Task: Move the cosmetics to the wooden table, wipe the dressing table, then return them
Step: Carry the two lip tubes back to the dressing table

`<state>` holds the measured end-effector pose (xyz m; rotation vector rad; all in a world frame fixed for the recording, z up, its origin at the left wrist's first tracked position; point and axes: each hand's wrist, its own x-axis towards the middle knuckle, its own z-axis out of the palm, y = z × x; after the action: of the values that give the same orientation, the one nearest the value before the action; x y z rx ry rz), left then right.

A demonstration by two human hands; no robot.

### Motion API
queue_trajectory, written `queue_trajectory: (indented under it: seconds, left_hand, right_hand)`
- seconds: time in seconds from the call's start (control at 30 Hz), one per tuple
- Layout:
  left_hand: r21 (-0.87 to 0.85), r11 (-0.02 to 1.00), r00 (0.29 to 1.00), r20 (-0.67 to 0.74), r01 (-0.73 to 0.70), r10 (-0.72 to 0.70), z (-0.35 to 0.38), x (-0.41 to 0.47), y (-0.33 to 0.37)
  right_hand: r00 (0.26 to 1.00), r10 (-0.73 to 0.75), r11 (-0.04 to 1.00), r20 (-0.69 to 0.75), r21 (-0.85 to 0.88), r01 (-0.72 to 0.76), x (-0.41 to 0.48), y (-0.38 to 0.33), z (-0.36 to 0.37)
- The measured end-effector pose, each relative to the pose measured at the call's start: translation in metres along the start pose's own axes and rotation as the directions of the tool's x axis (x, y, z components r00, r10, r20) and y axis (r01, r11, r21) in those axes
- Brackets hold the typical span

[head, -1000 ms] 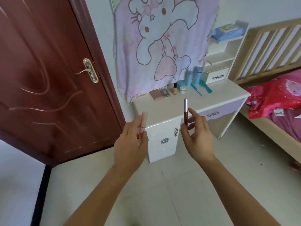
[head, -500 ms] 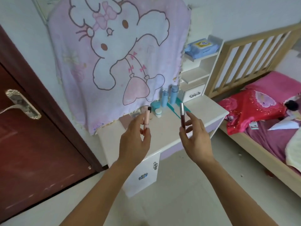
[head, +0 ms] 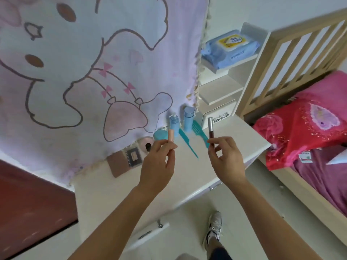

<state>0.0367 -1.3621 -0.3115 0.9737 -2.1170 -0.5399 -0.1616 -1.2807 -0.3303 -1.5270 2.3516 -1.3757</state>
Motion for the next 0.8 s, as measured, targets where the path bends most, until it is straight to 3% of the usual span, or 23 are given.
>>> queue_trajectory:
  seconds: [0.13,0.33,0.5,0.63,0.8]
  left_hand:
    - [0.06,0.981,0.982,0.019,0.184,-0.186,0.054,0.048,-0.013]
    - [0.044,0.885,0.884,0.04,0.464,-0.466,0.132,0.094,-0.036]
    - [0.045,0.687,0.671,0.175,0.725,-0.72,0.184,0.083,-0.063]
    - [0.101,0.587,0.554,0.234,0.803,-0.799,0.22,0.08,-0.095]
    - [0.162,0.554,0.522,0.204,0.816,-0.828,0.247,0.078,-0.122]
  right_hand:
    - [0.987,-0.024,1.0,0.16,0.015,0.022,0.074,0.055,0.028]
    - [0.909,-0.023,0.999,0.415,0.045,0.005,0.153,0.12,0.067]
    - [0.803,0.087,0.995,0.589,-0.019,-0.094,0.154,0.163,0.109]
    - [0.731,0.145,0.989,0.667,-0.083,-0.121,0.142,0.189,0.137]
    - [0.66,0.202,0.979,0.724,-0.17,-0.113,0.13,0.207,0.165]
